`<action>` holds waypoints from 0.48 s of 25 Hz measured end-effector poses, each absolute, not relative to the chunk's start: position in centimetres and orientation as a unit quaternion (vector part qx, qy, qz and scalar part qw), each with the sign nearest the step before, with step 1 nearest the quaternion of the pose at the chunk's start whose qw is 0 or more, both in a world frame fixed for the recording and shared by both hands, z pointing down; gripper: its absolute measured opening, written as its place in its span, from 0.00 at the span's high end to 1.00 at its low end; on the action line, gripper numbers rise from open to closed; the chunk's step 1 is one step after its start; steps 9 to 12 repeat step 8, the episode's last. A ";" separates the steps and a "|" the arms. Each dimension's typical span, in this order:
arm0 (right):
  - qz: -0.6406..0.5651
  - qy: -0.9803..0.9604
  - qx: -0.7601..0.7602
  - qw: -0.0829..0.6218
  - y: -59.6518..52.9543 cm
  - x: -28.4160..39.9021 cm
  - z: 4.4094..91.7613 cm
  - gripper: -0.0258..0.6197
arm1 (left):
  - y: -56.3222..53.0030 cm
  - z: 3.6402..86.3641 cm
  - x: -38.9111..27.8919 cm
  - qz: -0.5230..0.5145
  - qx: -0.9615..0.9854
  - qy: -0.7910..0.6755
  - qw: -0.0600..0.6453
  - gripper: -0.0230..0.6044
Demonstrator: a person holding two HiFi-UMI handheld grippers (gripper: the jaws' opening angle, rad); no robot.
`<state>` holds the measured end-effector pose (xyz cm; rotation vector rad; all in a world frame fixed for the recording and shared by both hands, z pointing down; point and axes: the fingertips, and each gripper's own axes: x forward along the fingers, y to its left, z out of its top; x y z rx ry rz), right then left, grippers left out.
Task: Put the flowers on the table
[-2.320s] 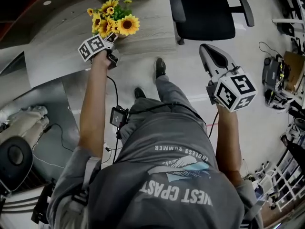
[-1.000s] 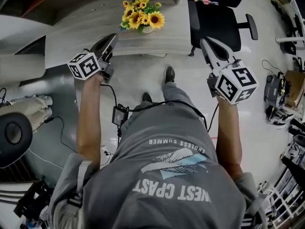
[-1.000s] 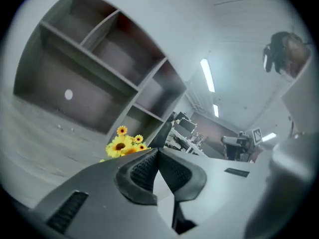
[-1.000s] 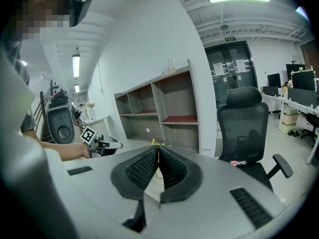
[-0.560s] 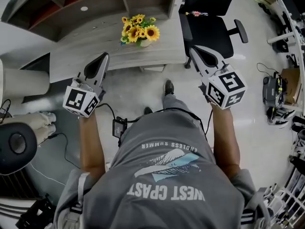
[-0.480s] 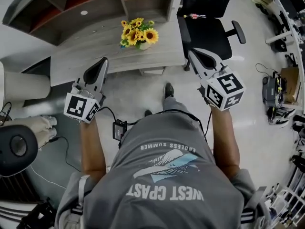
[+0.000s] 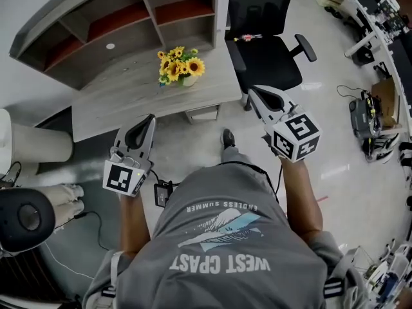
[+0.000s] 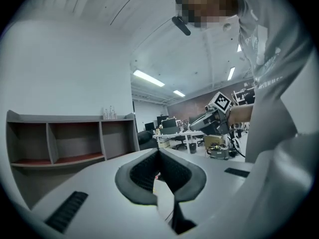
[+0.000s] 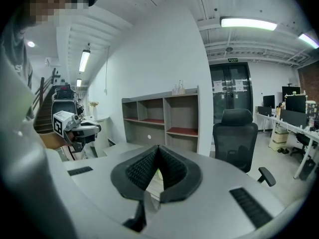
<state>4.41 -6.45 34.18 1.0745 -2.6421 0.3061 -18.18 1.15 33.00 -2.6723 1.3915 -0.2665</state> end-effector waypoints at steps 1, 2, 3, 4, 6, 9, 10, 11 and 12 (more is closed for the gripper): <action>0.106 -0.911 0.374 0.136 -6.0 4.7 34.2 0.92 | 1.5 33.1 -18.1 -0.088 -0.883 0.457 0.058 0.94; 0.107 -0.910 0.378 0.136 -5.6 4.9 34.3 0.92 | 1.8 33.2 -18.0 -0.088 -0.884 0.455 0.058 0.94; 0.107 -0.909 0.380 0.136 -5.2 5.1 34.4 0.92 | 2.0 33.2 -18.0 -0.087 -0.885 0.454 0.057 0.94; 0.107 -0.907 0.383 0.136 -4.9 5.4 34.4 0.92 | 2.3 33.2 -18.0 -0.086 -0.885 0.455 0.055 0.94; 0.110 -0.905 0.388 0.136 -4.1 5.8 34.6 0.92 | 2.7 33.2 -18.0 -0.085 -0.885 0.455 0.052 0.94; 0.113 -0.903 0.392 0.136 -3.3 6.2 34.9 0.92 | 3.2 33.1 -18.2 -0.084 -0.886 0.453 0.056 0.94; 0.113 -0.903 0.392 0.136 -3.3 6.2 34.9 0.92 | 3.2 33.1 -18.2 -0.084 -0.886 0.453 0.056 0.94; 0.113 -0.903 0.392 0.136 -3.3 6.2 34.9 0.92 | 3.2 33.1 -18.2 -0.084 -0.886 0.453 0.056 0.94; 0.113 -0.903 0.392 0.136 -3.3 6.2 34.9 0.92 | 3.2 33.1 -18.2 -0.084 -0.886 0.453 0.056 0.94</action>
